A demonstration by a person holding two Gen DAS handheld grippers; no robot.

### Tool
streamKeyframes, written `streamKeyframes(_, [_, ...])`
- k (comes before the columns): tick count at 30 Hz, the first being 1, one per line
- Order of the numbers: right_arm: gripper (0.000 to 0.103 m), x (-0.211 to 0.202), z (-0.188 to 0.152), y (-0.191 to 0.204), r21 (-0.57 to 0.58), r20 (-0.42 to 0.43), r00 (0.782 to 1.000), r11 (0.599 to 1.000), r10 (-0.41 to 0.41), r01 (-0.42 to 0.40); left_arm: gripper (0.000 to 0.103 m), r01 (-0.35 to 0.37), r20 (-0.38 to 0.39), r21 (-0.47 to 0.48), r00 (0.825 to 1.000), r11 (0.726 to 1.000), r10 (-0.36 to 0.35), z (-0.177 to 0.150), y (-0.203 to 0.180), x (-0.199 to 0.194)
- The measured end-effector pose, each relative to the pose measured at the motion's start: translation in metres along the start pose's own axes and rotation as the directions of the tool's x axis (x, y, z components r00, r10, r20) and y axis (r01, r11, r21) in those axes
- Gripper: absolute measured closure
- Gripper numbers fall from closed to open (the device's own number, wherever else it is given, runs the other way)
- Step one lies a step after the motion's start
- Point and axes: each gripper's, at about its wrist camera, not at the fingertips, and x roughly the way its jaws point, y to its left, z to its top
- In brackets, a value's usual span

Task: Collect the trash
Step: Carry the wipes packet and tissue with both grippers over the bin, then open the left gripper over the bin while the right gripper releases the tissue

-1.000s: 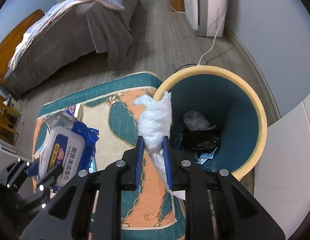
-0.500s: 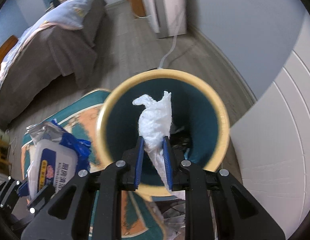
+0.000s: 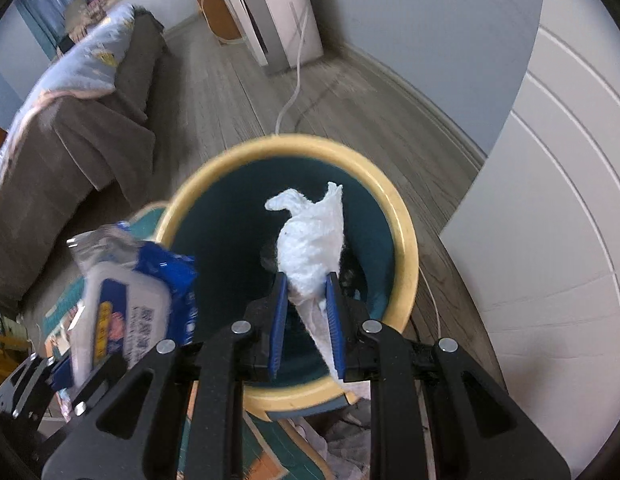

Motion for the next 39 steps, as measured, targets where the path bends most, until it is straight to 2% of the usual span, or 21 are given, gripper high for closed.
streamKeyframes(3, [0.084,-0.008,0.003,0.006,-0.009,0.055,0.998,1.0,0.02,-0.02,0.075,-0.007,0.015,-0.017,1.0,1.0,0.007,0.012,0.007,0.003])
streamKeyframes(9, [0.084,-0.012,0.008,0.01,-0.013,0.106,0.994,1.0,0.029,-0.028,0.074,-0.025,0.049,-0.042,0.998,0.999,0.028,0.032,0.017,0.005])
streamKeyframes(17, [0.08,-0.016,0.01,0.018,-0.038,0.151,0.988,0.999,0.039,-0.033,0.07,-0.028,0.095,-0.058,0.995,0.998,0.033,0.038,0.018,0.002])
streamKeyframes(21, [0.052,-0.016,0.01,0.025,-0.067,0.15,0.989,0.998,0.013,-0.003,0.062,-0.027,0.098,-0.081,0.995,0.996,0.035,0.035,0.025,0.0])
streamKeyframes(26, [0.039,-0.018,0.01,0.028,-0.054,0.143,0.99,0.999,0.009,-0.001,0.045,-0.041,0.107,-0.105,0.993,0.994,0.052,0.027,0.034,-0.01])
streamKeyframes(28, [0.027,-0.02,0.01,0.031,-0.05,0.138,0.99,0.999,0.01,-0.003,0.033,-0.045,0.107,-0.121,0.993,0.992,0.058,0.023,0.039,-0.016])
streamKeyframes(31, [0.011,-0.025,0.009,0.038,-0.048,0.14,0.99,0.999,0.024,-0.017,0.021,-0.056,0.108,-0.139,0.992,0.989,0.072,0.012,0.047,-0.027])
streamKeyframes(33, [0.005,-0.029,0.009,0.045,-0.056,0.147,0.989,0.998,0.03,-0.022,0.014,-0.075,0.109,-0.144,0.99,0.987,0.091,0.004,0.052,-0.035])
streamKeyframes(34, [0.006,-0.032,0.008,0.05,-0.066,0.152,0.988,0.998,0.033,-0.023,0.012,-0.088,0.109,-0.148,0.989,0.985,0.105,0.0,0.056,-0.041])
streamKeyframes(39, [0.006,-0.037,0.003,0.077,-0.136,0.144,0.989,0.99,0.043,-0.023,0.009,-0.136,0.103,-0.175,0.982,0.975,0.155,-0.022,0.081,-0.067])
